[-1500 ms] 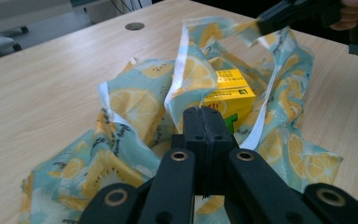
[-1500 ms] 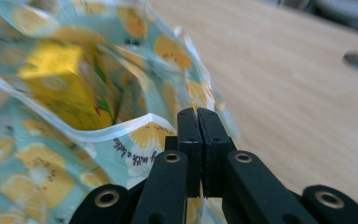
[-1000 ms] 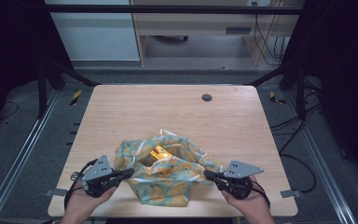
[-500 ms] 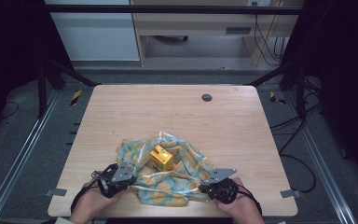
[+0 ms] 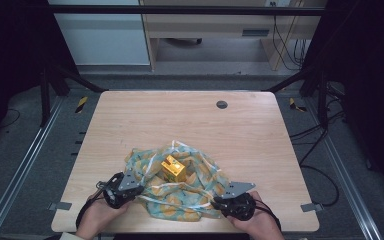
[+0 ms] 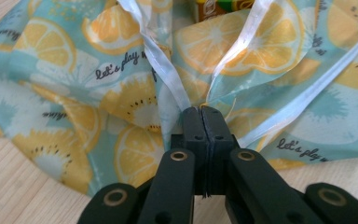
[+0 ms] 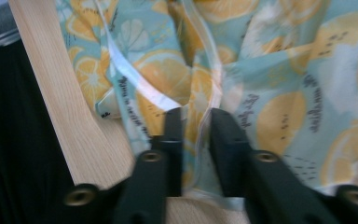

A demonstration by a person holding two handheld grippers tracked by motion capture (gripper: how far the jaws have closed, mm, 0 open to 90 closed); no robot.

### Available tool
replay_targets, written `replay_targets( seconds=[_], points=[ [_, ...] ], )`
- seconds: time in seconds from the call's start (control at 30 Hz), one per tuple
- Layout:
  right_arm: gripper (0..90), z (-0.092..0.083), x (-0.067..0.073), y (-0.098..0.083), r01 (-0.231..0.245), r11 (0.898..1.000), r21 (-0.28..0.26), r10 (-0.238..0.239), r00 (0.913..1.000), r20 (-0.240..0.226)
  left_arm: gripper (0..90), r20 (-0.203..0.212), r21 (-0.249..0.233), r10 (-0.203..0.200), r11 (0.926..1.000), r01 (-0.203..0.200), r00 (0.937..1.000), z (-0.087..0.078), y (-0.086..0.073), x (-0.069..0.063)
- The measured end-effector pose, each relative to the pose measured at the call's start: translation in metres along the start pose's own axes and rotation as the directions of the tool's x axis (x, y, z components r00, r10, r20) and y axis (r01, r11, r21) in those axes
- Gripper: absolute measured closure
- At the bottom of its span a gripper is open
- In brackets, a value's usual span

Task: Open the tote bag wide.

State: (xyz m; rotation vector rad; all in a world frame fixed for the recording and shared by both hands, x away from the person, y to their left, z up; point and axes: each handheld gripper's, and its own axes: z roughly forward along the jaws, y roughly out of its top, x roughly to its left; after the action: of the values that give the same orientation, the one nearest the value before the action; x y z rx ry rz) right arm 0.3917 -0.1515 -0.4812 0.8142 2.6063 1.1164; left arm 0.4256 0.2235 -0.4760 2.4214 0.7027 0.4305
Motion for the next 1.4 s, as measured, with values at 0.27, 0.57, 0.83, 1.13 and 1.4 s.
replay_targets(
  seconds=[0.27,0.57,0.83,1.13,1.4],
  points=[
    [33.5,-0.015,0.003,0.005,-0.004,0.994,-0.111,0.009,0.9988,0.047,88.2,-0.042,-0.011,-0.033,0.9994,0.032,0.9986,-0.004,-0.003,0.005],
    [18.7,-0.038,-0.016,0.038,-0.012,0.981,-0.196,0.030,0.9955,0.090,74.3,-0.065,-0.075,-0.084,0.9940,0.079,0.9943,-0.017,-0.007,0.010],
    [19.2,-0.045,-0.036,0.071,0.008,0.976,-0.218,0.016,0.9940,0.108,61.9,-0.080,-0.193,-0.103,0.9775,0.086,0.9915,-0.038,-0.002,0.005],
    [22.1,0.002,-0.052,0.085,-0.003,0.992,-0.128,0.021,0.9896,0.142,48.4,-0.087,-0.243,-0.063,0.9692,0.040,0.9942,-0.028,0.026,-0.022],
    [66.4,0.044,-0.055,0.096,-0.011,0.999,0.038,0.007,0.9942,0.107,37.2,-0.215,-0.216,-0.164,0.9693,0.117,0.9627,-0.025,0.017,-0.008]
  ],
)
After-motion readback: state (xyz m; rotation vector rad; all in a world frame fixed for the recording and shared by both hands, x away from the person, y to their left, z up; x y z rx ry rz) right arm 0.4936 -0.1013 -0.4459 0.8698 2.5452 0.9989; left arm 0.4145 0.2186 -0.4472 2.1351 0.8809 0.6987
